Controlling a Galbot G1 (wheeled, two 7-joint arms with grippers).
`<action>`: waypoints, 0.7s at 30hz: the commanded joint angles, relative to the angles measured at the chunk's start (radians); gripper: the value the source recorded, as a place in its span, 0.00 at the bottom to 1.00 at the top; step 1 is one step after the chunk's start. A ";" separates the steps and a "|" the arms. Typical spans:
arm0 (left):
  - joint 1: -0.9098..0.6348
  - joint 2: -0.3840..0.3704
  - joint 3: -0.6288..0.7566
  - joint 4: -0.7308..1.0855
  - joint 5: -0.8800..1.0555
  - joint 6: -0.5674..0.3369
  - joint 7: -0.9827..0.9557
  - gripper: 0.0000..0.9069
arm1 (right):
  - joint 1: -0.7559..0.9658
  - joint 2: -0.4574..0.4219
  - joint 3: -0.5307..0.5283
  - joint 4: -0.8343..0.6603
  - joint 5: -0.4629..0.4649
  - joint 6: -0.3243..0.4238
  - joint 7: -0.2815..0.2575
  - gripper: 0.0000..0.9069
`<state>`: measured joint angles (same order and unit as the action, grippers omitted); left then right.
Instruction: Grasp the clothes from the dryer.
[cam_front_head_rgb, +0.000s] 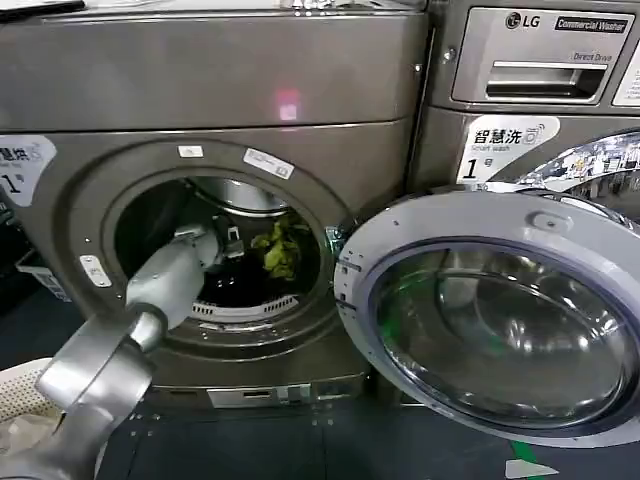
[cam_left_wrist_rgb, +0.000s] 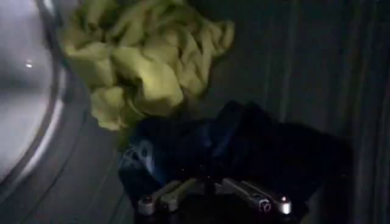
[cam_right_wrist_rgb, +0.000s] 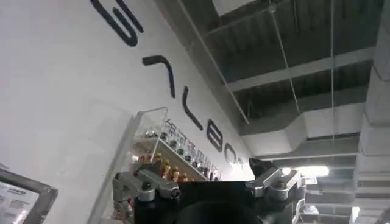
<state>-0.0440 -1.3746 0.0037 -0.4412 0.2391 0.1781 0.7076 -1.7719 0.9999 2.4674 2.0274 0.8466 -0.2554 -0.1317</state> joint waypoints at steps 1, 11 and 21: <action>0.120 0.002 -0.173 -0.208 -0.381 -0.029 -0.289 0.00 | 0.004 -0.003 -0.006 0.000 -0.001 0.003 0.002 1.00; 0.249 -0.037 -0.278 -0.409 -0.540 -0.181 -0.610 0.00 | 0.011 -0.002 -0.022 0.004 -0.005 0.013 0.001 1.00; 0.428 -0.073 -0.352 -0.603 -0.384 -0.311 -0.903 0.00 | 0.012 -0.011 -0.028 0.011 0.003 0.020 0.007 1.00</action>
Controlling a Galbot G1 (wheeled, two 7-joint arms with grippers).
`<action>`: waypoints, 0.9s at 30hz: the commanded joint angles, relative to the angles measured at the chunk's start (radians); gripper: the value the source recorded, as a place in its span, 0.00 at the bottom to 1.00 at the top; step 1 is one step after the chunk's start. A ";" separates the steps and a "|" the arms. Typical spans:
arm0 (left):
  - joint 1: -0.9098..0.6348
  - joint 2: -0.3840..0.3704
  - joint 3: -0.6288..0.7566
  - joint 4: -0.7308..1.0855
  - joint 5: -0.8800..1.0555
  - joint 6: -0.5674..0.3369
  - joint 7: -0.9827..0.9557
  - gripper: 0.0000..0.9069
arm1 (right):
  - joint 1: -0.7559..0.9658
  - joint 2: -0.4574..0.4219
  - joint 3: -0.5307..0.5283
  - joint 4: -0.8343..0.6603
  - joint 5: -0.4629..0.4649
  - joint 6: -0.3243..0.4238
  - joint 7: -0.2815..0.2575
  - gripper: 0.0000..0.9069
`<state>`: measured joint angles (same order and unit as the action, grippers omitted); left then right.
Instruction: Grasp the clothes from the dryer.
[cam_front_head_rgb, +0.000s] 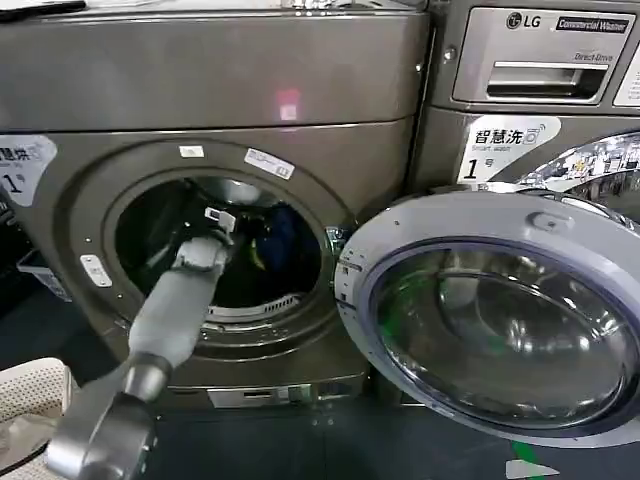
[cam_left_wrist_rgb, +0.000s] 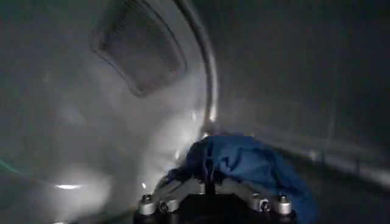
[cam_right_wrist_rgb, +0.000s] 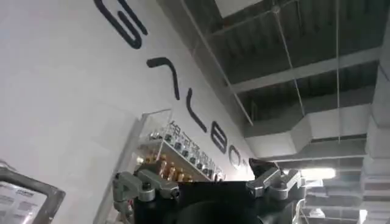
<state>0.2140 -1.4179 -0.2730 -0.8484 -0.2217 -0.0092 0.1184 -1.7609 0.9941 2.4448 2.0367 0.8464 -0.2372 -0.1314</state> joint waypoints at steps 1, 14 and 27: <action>0.190 -0.039 -0.087 -0.209 0.115 -0.146 -0.332 0.00 | 0.001 -0.006 -0.007 0.001 0.003 0.002 0.008 1.00; 0.344 -0.031 -0.070 -0.355 0.130 -0.094 -0.345 0.00 | -0.011 -0.007 0.017 -0.010 -0.001 0.028 0.029 1.00; 0.345 -0.033 -0.068 -0.354 0.137 -0.094 -0.329 0.00 | -0.017 -0.005 0.032 -0.016 0.004 0.045 0.025 1.00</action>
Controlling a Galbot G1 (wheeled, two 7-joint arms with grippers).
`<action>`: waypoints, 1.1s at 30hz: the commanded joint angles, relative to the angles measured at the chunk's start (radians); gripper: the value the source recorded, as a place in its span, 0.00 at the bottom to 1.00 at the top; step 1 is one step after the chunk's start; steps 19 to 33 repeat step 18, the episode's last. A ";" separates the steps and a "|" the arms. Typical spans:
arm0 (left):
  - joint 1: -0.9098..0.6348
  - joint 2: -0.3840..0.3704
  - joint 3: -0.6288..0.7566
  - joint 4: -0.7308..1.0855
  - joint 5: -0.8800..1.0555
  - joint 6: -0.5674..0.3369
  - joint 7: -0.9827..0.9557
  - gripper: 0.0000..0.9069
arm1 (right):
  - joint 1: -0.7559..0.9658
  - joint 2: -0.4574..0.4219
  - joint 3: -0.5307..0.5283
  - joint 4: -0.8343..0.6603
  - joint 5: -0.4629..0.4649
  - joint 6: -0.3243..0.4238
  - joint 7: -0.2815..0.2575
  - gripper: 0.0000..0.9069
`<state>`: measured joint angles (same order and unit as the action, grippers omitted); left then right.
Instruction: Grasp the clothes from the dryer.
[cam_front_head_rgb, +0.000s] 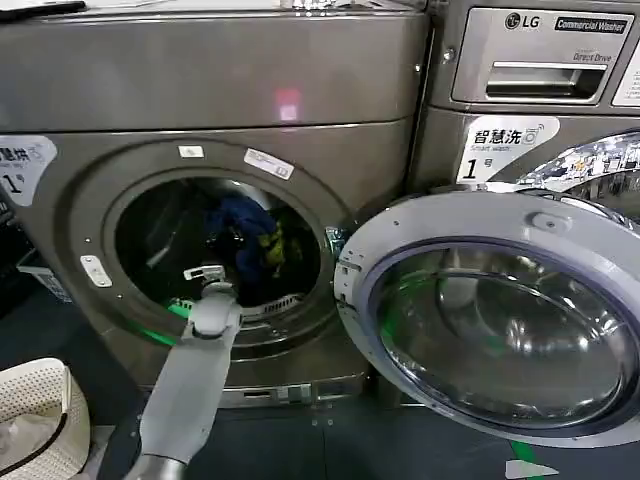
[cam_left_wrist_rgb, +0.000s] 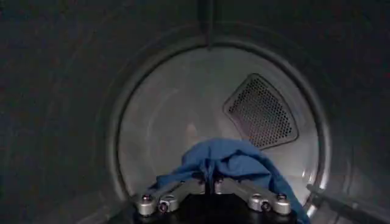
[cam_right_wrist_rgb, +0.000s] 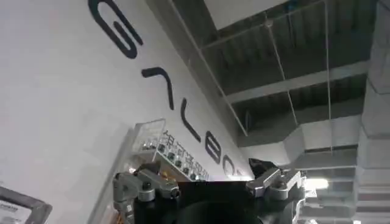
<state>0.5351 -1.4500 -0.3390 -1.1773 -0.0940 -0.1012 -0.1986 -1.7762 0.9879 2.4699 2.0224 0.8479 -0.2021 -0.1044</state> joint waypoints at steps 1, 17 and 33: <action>0.023 -0.001 -0.003 -0.024 0.010 -0.002 -0.012 0.00 | -0.002 0.002 0.010 -0.001 0.001 0.009 -0.005 1.00; 0.019 -0.002 -0.001 -0.012 0.016 -0.004 0.002 0.00 | -0.004 0.000 0.018 -0.001 -0.005 -0.002 -0.014 1.00; 0.020 -0.001 0.000 -0.011 0.019 -0.005 0.004 0.00 | -0.007 -0.001 0.020 -0.002 -0.005 -0.002 -0.015 1.00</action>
